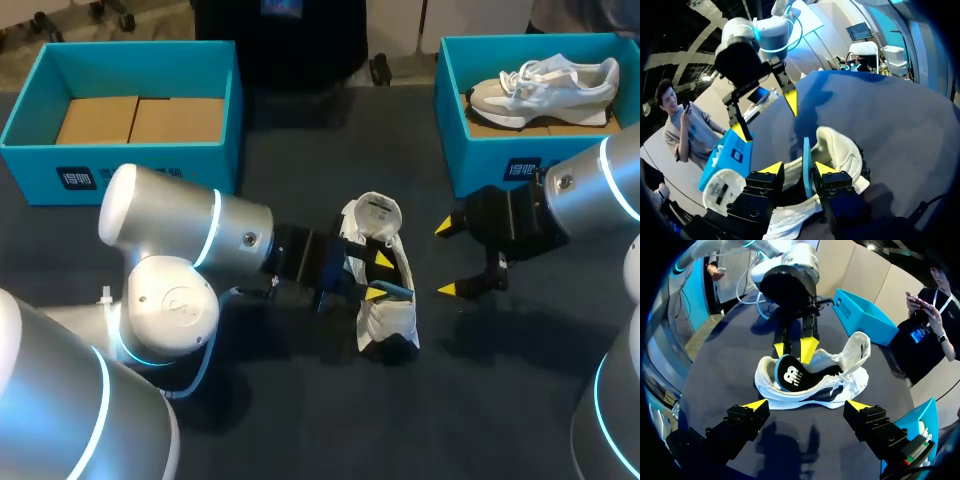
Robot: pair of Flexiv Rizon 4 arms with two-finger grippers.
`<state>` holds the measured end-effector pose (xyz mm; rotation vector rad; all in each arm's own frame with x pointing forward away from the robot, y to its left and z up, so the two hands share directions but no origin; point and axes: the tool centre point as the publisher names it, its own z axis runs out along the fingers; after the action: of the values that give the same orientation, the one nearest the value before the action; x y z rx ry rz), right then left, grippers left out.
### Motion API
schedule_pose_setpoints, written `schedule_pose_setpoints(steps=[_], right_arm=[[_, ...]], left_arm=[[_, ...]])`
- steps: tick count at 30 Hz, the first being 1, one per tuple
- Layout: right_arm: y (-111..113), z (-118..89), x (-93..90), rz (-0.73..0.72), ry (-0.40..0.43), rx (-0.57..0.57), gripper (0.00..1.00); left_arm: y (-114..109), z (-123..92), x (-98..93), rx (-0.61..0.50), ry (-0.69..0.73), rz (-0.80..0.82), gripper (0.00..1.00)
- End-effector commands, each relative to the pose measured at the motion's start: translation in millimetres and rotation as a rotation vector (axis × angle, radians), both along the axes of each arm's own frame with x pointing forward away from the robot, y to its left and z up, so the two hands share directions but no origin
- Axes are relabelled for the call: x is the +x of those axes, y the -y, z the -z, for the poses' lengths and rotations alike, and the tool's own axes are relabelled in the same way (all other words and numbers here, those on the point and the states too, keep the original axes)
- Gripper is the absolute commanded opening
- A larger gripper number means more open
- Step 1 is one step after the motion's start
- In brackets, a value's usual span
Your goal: Take the shoe out of the shoebox, open the shoe tongue, remove and reinsert the insole, then place the shoe into the shoebox
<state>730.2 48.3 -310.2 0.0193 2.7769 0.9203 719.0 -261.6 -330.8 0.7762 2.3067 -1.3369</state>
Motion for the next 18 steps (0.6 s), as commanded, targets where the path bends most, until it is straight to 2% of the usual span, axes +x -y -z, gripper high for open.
schedule_pose_setpoints(steps=[1,4,5,6,18], right_arm=[[-1,0,-1.1,0.002,0.003,-0.001,1.0],[-1,0,-1.1,0.002,0.003,-0.001,1.0],[-1,0,-1.1,0.002,0.003,-0.001,1.0],[-1,0,-1.1,0.002,0.003,-0.001,1.0],[-1,0,-1.1,0.002,0.003,-0.001,1.0]], left_arm=[[-4,-4,-5.6,-0.008,-0.007,0.007,0.31],[-1,-1,-10.3,-0.006,-0.023,0.017,0.2],[-1,1,-12.0,-0.005,-0.028,0.021,0.07],[-1,2,-12.7,-0.004,-0.034,0.023,0.0],[-3,19,-9.9,0.023,-0.062,0.014,0.0]])
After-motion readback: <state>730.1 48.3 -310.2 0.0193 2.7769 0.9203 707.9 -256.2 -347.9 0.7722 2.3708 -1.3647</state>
